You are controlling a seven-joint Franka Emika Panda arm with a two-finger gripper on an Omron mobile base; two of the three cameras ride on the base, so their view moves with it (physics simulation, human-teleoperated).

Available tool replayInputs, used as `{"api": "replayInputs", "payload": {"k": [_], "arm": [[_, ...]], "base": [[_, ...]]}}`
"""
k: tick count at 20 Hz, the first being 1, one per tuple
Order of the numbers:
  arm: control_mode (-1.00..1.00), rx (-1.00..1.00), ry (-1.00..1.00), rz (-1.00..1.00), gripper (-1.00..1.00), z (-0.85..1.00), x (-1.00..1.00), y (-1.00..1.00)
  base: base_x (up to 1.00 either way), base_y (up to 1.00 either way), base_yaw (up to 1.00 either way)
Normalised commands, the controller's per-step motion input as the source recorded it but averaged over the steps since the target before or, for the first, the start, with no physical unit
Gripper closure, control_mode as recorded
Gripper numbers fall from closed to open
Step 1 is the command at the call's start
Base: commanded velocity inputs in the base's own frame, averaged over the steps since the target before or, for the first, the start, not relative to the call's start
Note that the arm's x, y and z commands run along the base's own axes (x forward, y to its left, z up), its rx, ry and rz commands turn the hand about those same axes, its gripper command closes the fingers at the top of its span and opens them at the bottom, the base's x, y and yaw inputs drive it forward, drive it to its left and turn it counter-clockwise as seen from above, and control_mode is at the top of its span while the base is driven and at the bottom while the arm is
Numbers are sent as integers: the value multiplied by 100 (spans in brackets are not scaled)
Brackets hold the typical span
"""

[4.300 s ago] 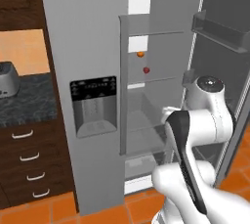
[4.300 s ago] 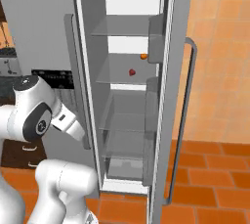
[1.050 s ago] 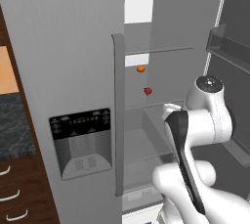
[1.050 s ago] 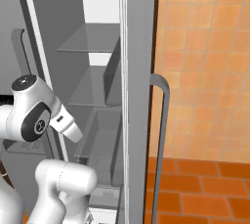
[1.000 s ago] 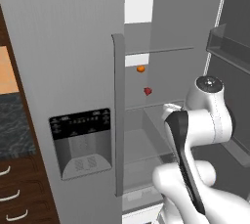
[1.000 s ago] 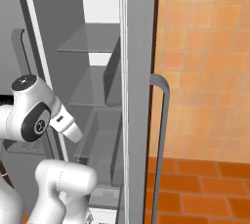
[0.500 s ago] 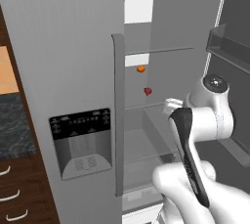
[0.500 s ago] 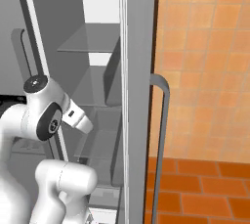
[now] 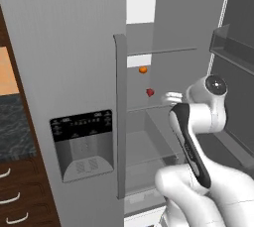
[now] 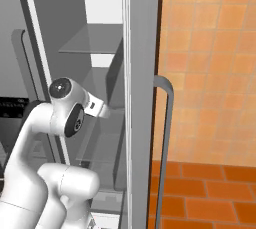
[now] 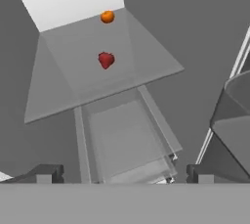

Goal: Take the strawberry from the fridge and place it on top of the pancake, located on the dining counter.

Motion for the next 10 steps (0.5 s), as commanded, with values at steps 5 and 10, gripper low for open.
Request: {"api": "replayInputs", "payload": {"k": [5,10], "arm": [[-100,-3,-2,1,-100,0,76,4],[-100,-1,2,0,-100,0,89,0]], "base": [[0,0,0],[0,0,0]]}}
